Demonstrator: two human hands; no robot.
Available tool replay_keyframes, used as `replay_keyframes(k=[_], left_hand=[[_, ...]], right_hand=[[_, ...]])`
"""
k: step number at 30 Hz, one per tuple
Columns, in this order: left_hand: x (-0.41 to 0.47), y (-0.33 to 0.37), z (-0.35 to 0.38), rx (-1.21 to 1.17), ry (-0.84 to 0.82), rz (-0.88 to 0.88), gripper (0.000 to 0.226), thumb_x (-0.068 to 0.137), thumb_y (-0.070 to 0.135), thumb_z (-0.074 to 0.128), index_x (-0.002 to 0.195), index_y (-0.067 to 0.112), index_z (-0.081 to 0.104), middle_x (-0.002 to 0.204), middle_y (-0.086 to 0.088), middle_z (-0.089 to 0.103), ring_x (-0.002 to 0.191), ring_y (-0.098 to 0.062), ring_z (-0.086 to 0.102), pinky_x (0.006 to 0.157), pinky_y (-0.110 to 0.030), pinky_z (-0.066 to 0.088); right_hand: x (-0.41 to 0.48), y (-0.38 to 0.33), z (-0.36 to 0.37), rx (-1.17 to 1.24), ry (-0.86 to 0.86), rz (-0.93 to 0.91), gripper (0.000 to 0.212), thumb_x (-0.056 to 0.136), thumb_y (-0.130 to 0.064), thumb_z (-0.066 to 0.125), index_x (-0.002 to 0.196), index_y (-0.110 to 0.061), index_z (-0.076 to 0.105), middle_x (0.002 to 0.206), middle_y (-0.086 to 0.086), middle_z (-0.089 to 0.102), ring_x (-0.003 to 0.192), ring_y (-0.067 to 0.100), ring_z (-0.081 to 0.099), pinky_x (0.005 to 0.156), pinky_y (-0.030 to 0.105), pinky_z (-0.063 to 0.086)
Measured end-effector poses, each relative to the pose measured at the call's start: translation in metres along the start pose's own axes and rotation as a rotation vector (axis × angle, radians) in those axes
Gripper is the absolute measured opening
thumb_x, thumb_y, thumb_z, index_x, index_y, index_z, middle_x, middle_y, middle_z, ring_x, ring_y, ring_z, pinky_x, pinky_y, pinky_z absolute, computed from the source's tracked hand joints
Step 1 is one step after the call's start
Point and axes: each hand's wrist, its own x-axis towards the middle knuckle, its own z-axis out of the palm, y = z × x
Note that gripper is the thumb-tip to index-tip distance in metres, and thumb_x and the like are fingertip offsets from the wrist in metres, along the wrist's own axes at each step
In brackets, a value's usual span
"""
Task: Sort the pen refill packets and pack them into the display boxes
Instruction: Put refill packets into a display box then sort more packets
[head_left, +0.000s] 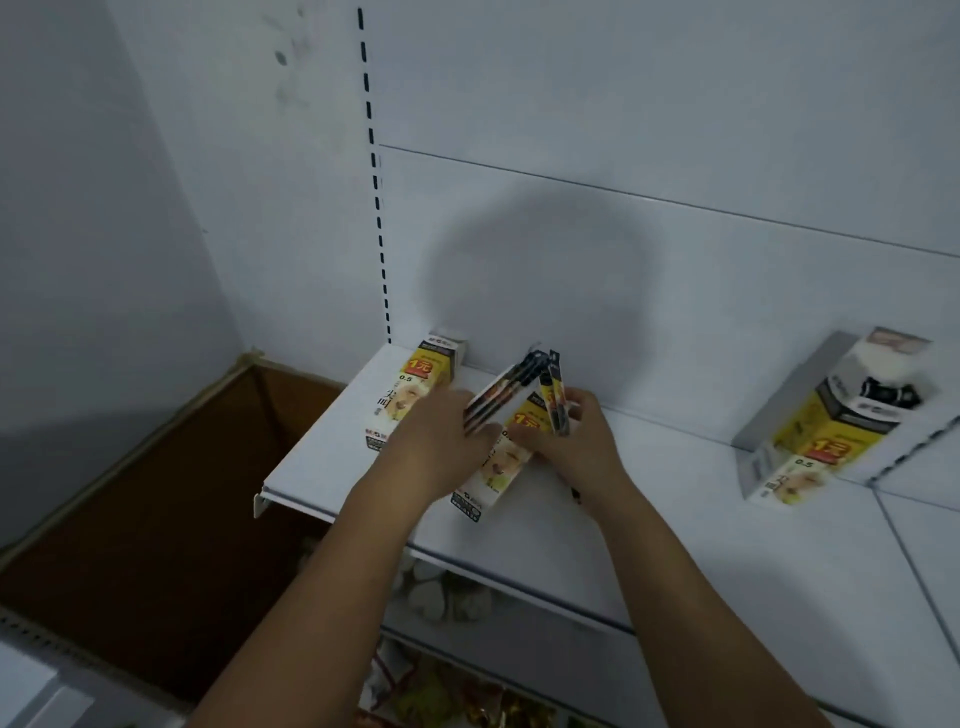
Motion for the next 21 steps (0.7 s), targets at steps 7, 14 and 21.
replay_keyframes(k=[7, 14, 21], left_hand=[[-0.002, 0.039, 0.054, -0.271, -0.153, -0.047, 0.027, 0.093, 0.042, 0.075, 0.081, 0.020, 0.065, 0.070, 0.004, 0.066, 0.052, 0.006, 0.059, 0.047, -0.011, 0.040], [-0.007, 0.085, 0.072, -0.666, -0.187, -0.086, 0.037, 0.081, 0.030, 0.089, 0.107, 0.011, 0.068, 0.096, -0.004, 0.080, 0.086, -0.021, 0.079, 0.074, -0.038, 0.064], [-0.010, 0.117, 0.074, -0.770, -0.134, 0.079, 0.050, 0.081, 0.005, 0.086, 0.123, 0.025, 0.067, 0.099, 0.007, 0.079, 0.068, 0.000, 0.071, 0.060, -0.016, 0.054]], right_hand=[[-0.027, 0.013, -0.054, 0.073, 0.111, -0.131, 0.056, 0.077, -0.007, 0.090, 0.123, -0.019, 0.061, 0.109, -0.006, 0.072, 0.099, 0.010, 0.071, 0.076, 0.017, 0.056], [-0.046, -0.009, -0.104, 0.144, 0.170, -0.232, 0.025, 0.093, -0.020, 0.077, 0.114, -0.016, 0.064, 0.083, 0.003, 0.069, 0.059, 0.014, 0.060, 0.047, 0.024, 0.045], [-0.048, -0.074, -0.154, 0.452, 0.359, -0.185, 0.031, 0.107, -0.024, 0.044, 0.088, -0.016, 0.067, 0.072, 0.001, 0.062, 0.045, 0.016, 0.040, 0.042, 0.023, 0.028]])
